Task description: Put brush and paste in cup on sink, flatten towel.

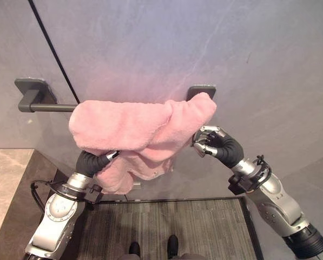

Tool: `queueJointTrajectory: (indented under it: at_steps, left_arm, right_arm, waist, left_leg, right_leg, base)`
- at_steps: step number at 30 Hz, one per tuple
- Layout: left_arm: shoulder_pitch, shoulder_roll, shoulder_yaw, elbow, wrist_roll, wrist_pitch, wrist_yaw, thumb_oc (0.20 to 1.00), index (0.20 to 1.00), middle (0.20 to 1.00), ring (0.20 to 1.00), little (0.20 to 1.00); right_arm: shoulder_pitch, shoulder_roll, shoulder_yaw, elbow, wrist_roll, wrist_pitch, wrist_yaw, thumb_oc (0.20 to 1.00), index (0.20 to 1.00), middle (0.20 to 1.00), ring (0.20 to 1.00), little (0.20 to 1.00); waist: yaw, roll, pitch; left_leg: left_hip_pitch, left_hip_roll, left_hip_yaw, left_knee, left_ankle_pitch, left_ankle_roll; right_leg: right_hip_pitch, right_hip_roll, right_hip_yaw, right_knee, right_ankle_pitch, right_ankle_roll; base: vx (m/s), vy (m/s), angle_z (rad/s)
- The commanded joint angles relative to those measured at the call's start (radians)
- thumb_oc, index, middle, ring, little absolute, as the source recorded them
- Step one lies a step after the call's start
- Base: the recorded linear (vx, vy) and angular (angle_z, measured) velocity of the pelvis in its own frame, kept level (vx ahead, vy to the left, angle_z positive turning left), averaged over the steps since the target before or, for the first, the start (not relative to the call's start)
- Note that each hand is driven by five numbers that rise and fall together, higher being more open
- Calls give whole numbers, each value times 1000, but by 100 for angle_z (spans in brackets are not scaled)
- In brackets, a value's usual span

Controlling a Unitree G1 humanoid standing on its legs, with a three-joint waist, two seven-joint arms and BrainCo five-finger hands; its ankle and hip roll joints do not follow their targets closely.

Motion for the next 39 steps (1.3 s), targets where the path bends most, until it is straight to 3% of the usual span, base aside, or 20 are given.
queueJointTrajectory:
  at_steps: [1,7,17,20,28,37,39]
  left_arm:
    - [-18,53,5,0,28,-39,10,200,200,200,200,200]
    - [-25,79,-21,91,72,-14,17,200,200,200,200,200]
    - [-133,83,-127,172,46,-16,25,200,200,200,200,200]
    - [-152,71,-144,178,39,-18,24,200,200,200,200,200]
    - [-151,50,-144,201,52,-23,14,200,200,200,200,200]
    - [-126,22,-129,229,70,-19,19,200,200,200,200,200]
    - [-124,17,-132,232,73,-17,21,200,200,200,200,200]
  right_arm:
    - [4,3,-39,38,-103,-17,-43,1000,1000,1000,1000,1000]
    - [-15,99,-7,304,-222,34,-120,1000,1000,1000,1000,1000]
    - [-333,245,186,627,-144,34,-170,1000,1000,1000,1000,1000]
    - [-364,291,195,641,-35,21,-153,1000,1000,1000,1000,1000]
    - [-310,284,163,500,109,-10,-72,1000,1000,1000,1000,1000]
    - [-244,316,124,463,69,-19,-90,1000,1000,1000,1000,1000]
    - [-261,321,140,455,44,-19,-99,200,200,200,200,200]
  waist:
    - [0,-37,-52]
    - [25,-47,-31]
    - [86,-64,-4]
    - [96,-66,0]
    - [94,-61,-9]
    - [78,-46,-24]
    - [78,-41,-27]
  left_leg:
    - [-35,81,12,5,40,-88]
    - [-56,76,2,5,44,-78]
    - [-94,69,-1,5,54,-69]
    - [-106,66,1,5,56,-67]
    - [-109,61,-1,5,54,-68]
    - [-80,62,7,5,43,-66]
    - [-75,62,8,5,41,-66]
  right_leg:
    - [26,-152,1,0,-5,155]
    - [10,-158,-4,0,3,157]
    - [-31,-164,8,0,23,161]
    - [-47,-164,13,0,29,163]
    - [-47,-172,9,0,25,162]
    - [-26,-177,14,0,16,163]
    - [-21,-176,14,0,14,162]
  base:
    - [0,0,0]
    - [0,0,0]
    - [-27,6,4]
    - [-11,4,0]
    - [9,6,0]
    - [15,3,0]
    - [0,0,0]
